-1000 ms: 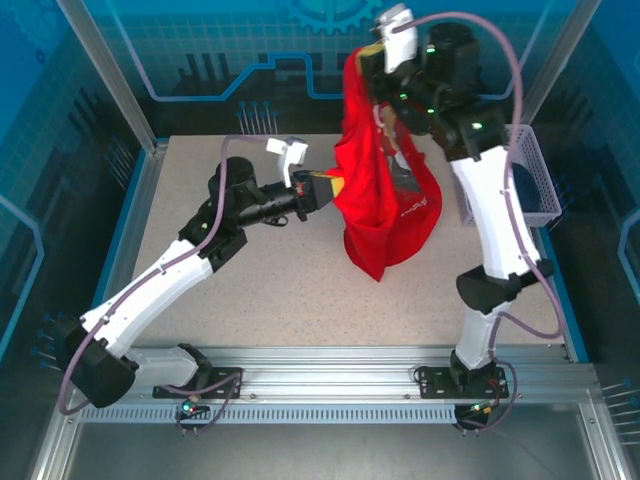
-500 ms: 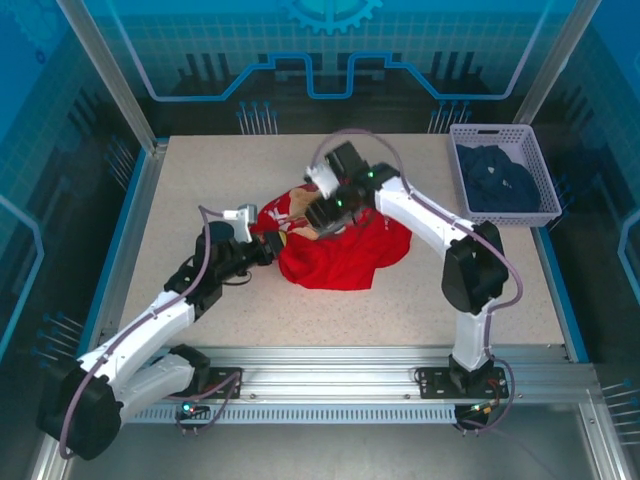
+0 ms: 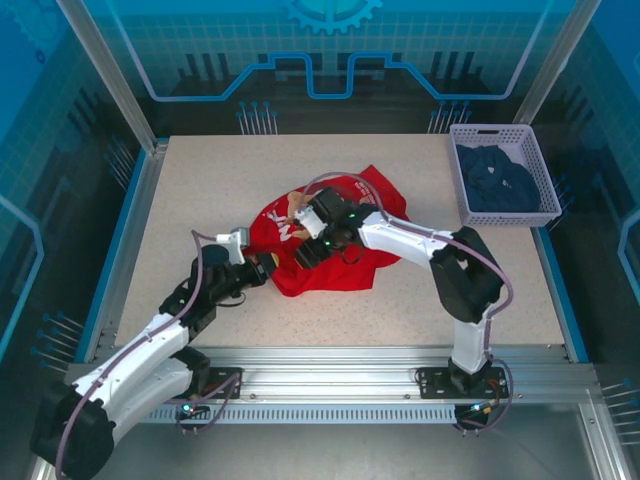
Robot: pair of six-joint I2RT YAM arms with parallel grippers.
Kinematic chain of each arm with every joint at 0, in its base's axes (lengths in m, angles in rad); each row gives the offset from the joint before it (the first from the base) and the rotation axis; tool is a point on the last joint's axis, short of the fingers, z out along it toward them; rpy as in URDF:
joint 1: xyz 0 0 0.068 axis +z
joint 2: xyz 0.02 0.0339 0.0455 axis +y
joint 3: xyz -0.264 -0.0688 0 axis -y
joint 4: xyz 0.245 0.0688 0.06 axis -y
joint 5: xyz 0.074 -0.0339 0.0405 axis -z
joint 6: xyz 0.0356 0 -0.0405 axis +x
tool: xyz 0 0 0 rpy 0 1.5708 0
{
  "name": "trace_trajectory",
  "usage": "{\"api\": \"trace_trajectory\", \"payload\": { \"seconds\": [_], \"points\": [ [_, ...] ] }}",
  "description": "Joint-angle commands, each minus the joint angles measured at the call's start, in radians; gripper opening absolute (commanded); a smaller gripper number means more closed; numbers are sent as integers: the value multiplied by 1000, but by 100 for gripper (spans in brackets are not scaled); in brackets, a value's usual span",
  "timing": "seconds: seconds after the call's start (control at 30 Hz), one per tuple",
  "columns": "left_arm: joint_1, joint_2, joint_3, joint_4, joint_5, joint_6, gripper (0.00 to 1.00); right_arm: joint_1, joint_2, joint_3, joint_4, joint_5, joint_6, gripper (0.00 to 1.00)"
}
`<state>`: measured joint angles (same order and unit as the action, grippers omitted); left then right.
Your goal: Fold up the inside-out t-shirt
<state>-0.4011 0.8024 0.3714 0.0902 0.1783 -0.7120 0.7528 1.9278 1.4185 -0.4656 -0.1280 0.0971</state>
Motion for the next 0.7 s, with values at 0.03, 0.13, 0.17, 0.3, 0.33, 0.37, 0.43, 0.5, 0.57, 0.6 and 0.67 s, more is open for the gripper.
{"api": "trace_trajectory", "payload": {
  "seconds": [0.03,0.13,0.17,0.3,0.33,0.37,0.43,0.5,0.57,0.6,0.67],
  "points": [
    [2,-51,-29,-71,-36,-22,0,19,92,57,22,84,-7,54],
    [2,-68,-30,-151,-65,-27,0,11,61,39,25,117,-15,26],
    [2,-68,-28,-186,-79,-26,0,3,37,24,20,123,-17,19],
    [-10,-53,-6,-365,-148,-27,1,-84,-169,-134,45,70,10,1],
    [-21,-51,-5,-394,-170,-27,3,-105,-211,-176,58,43,21,0],
    [-39,-51,-2,-425,-200,-28,7,-129,-259,-222,72,10,37,0],
    [-72,-55,1,-455,-255,-21,20,-165,-322,-287,82,-39,52,0],
    [-92,-64,15,-472,-295,-3,38,-183,-372,-344,85,-28,54,0],
    [-99,-71,29,-469,-315,15,48,-196,-412,-387,92,-19,48,0],
    [-107,-70,35,-455,-320,29,53,-203,-429,-409,103,-17,48,0],
    [-124,-58,55,-436,-331,60,60,-214,-467,-444,129,-34,46,0]
  ]
}}
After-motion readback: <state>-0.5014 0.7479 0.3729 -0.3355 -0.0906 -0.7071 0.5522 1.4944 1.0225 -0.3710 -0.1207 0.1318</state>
